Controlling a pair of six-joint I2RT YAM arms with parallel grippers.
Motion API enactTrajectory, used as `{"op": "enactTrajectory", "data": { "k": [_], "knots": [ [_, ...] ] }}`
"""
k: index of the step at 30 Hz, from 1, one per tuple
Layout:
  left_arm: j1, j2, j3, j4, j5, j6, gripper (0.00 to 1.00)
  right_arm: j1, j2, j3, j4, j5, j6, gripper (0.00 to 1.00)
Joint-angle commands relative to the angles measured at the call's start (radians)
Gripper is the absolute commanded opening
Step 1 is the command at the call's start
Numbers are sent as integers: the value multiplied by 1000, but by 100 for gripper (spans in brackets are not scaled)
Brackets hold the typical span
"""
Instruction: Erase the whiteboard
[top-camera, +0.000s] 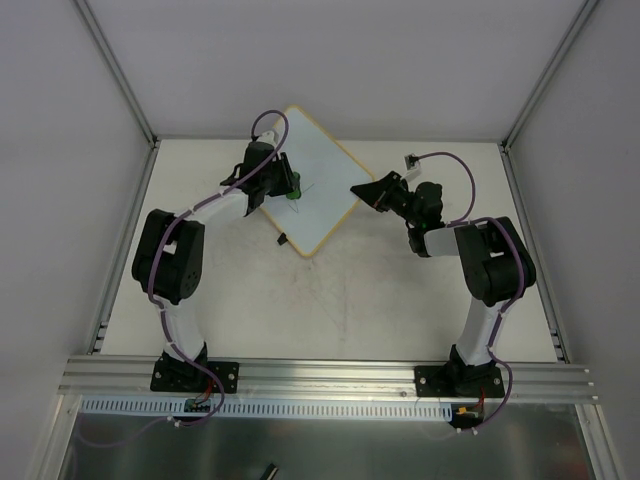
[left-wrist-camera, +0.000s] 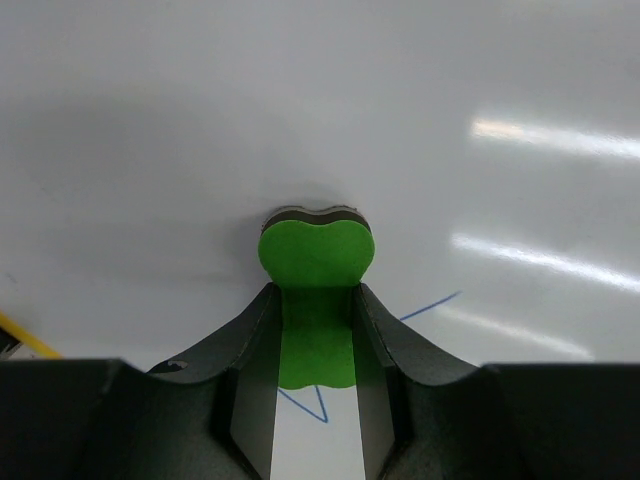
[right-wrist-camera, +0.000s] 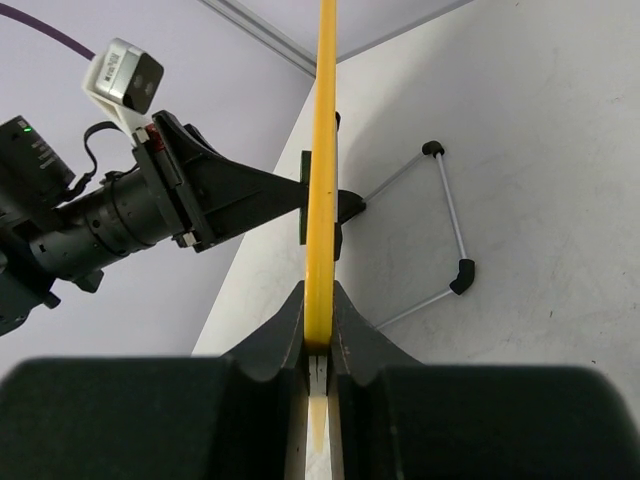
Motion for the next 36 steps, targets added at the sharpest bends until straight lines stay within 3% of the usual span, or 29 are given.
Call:
{"op": "enactTrajectory", "data": {
  "k": [1, 10, 18, 28, 36],
  "knots": [
    [-63, -7, -13, 44, 126, 70, 0, 13, -54, 1, 52, -47, -24, 0],
    [-169, -72, -57, 129, 100, 256, 0, 13, -51, 4, 52, -47, -21, 0],
    [-194, -58, -42, 137, 119, 273, 0, 11, -50, 4, 52, -48, -21, 0],
    [-143, -50, -53, 110, 105, 189, 0, 10, -51, 4, 54, -51, -23, 0],
    [-4, -15, -102, 115, 200, -32, 0, -2, -45, 14, 55, -68, -6, 0]
  ]
}}
